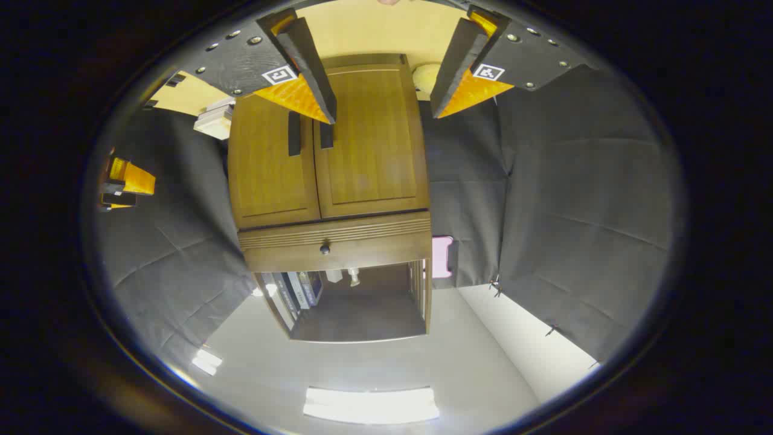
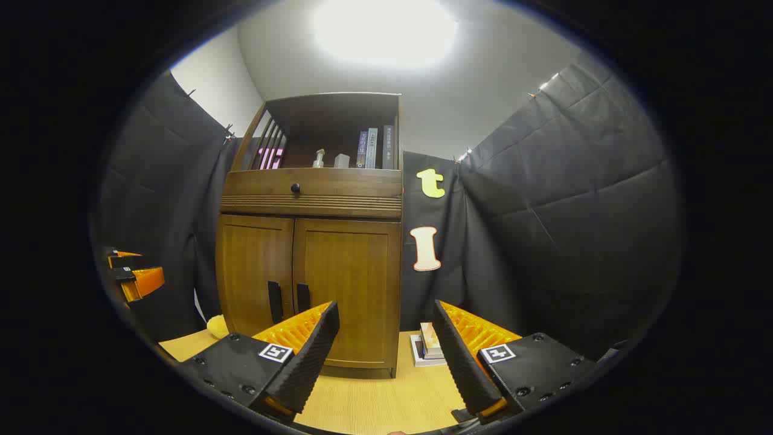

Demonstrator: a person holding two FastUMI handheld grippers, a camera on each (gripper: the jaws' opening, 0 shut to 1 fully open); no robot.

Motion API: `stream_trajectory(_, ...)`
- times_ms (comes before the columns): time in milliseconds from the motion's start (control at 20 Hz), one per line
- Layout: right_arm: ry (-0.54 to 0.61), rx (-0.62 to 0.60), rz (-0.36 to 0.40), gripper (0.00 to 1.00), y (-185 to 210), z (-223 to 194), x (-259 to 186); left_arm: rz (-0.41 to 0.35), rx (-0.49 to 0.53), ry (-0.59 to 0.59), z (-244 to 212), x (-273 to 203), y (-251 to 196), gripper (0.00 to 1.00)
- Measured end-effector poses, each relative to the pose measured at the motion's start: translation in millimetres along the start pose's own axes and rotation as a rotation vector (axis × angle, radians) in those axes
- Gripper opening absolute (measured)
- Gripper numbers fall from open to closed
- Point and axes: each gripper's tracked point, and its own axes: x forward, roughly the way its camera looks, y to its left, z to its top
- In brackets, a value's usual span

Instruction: Open the right door of the double-door shoe cabinet with the right hand, and open the left door with the left hand.

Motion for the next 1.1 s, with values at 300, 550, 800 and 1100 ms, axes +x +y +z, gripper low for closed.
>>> stream_trajectory(300,0.006,0.001,-0.005,0.97,4,0,-5,0.007,-0.008,0.003,-1,-1,13,0.89)
stream_trajectory(550,0.017,0.008,-0.011,0.97,6,-1,-5,0.006,0.001,0.002,-2,-1,17,0.89)
stream_trajectory(800,0.017,0.010,-0.006,0.96,11,0,-2,0.006,0.004,-0.004,0,-1,19,0.89)
stream_trajectory(1100,0.005,0.026,0.036,0.98,31,3,14,0.032,0.011,-0.006,0,-6,33,0.89)
